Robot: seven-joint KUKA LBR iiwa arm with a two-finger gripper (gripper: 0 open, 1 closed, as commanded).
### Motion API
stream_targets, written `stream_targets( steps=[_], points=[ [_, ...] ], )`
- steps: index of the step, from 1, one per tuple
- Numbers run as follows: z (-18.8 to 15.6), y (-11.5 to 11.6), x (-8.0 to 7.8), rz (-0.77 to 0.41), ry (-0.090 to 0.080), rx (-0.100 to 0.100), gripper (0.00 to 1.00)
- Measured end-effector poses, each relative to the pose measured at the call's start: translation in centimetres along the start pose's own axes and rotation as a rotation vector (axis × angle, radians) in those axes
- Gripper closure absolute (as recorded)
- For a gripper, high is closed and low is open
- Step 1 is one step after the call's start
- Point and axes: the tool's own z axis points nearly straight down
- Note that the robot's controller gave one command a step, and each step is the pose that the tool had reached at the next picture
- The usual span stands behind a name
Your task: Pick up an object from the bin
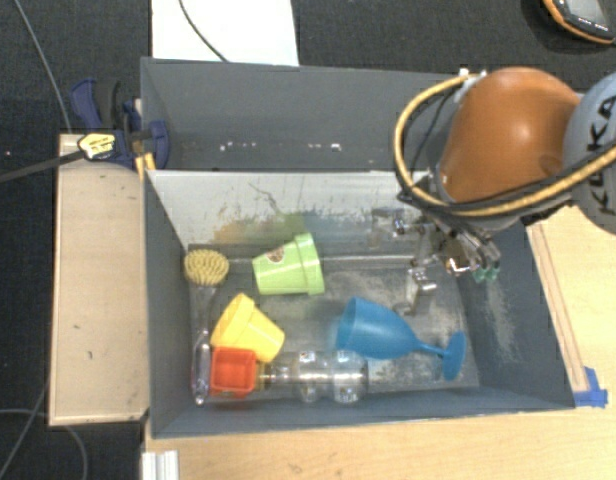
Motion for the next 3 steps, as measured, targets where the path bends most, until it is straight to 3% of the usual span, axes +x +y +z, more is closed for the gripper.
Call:
stream_targets(
  steps=[1,2,3],
  points=[
    [6.3,1.4,1.0,0.19,0.009,0.003,0.0],
    [6.9,1.8,0.9,0.188,0.007,0.001,0.0],
    [10.3,-3.1,6.0,0.265,0.02,0.003,0.0]
  ],
)
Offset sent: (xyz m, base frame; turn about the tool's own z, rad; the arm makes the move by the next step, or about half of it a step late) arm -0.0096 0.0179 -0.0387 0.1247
